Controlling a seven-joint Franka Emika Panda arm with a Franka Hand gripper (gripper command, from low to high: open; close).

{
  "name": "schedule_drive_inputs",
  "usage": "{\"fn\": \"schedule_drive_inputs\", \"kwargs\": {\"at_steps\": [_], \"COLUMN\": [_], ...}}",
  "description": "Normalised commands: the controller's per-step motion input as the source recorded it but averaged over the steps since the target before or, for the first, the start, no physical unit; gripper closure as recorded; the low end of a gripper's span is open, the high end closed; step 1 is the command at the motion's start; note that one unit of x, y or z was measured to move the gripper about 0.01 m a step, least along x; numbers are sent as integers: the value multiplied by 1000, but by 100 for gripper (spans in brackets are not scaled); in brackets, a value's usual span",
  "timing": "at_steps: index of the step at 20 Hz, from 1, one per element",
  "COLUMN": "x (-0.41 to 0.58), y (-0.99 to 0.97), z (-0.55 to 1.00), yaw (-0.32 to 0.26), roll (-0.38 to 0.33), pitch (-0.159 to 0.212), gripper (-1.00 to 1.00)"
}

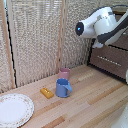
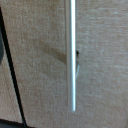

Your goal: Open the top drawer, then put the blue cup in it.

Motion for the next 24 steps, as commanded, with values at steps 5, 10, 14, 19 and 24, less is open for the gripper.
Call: {"fn": "schedule_drive_inputs", "kwargs": {"at_steps": [5, 10, 14, 19, 24], "x": [41, -9, 3, -72, 19], "y": [-746, -447, -286, -251, -95], "z": [192, 46, 0, 0, 18], "yaw": [27, 103, 58, 286, 167], "roll": [7, 19, 43, 41, 56], "pitch": [0, 23, 5, 9, 17], "gripper": [-100, -100, 100, 100, 100]}}
